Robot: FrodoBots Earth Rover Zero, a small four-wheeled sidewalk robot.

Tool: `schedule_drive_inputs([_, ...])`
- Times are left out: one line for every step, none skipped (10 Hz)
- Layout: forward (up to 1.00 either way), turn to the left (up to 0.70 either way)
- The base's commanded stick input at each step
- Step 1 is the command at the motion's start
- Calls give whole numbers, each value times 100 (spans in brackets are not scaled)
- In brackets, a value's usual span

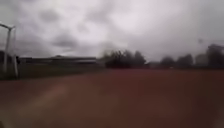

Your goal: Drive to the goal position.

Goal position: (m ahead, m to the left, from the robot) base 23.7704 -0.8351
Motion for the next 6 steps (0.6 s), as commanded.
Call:
schedule_drive_inputs([70,0])
schedule_drive_inputs([70,0])
schedule_drive_inputs([70,0])
schedule_drive_inputs([70,0])
schedule_drive_inputs([70,0])
schedule_drive_inputs([70,0])
